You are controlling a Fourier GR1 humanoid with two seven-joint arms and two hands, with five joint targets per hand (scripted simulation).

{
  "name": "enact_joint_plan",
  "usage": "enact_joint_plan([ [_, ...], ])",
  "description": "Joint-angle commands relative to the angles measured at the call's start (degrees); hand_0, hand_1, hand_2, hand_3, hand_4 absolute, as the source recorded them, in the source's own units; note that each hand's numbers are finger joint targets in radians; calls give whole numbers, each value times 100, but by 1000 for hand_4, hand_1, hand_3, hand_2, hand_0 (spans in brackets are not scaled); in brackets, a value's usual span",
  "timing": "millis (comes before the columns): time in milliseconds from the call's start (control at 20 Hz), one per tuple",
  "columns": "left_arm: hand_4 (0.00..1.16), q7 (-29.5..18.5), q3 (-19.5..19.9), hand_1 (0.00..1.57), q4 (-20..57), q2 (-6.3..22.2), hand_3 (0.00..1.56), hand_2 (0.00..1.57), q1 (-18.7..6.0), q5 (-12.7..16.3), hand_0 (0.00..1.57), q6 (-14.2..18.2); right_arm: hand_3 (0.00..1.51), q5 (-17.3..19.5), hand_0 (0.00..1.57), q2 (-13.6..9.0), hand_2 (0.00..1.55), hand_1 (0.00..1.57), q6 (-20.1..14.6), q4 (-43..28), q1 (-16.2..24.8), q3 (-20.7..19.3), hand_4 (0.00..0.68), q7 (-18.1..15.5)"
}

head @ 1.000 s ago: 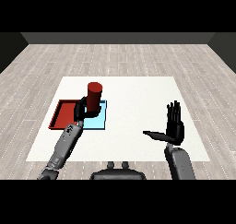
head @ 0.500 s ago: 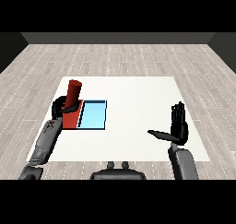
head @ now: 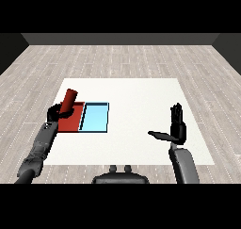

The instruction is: Pick the red can and put it in the red box

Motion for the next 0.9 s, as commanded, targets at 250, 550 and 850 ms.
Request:
enact_joint_plan([
  [250,760,-85,114,563,2009,-404,494,632,-645,-317,563,191,0,579,0,234,0,0,-239,1064,-689,207,0,-200],
  [550,427,-439,-286,0,2375,-94,0,0,-457,-722,0,-1059,0,342,0,103,0,0,-13,1196,-503,-88,0,-547],
  [850,0,156,-299,0,2560,100,0,0,-985,-891,0,-456,0,353,0,195,0,0,11,939,-535,-15,0,-422],
])
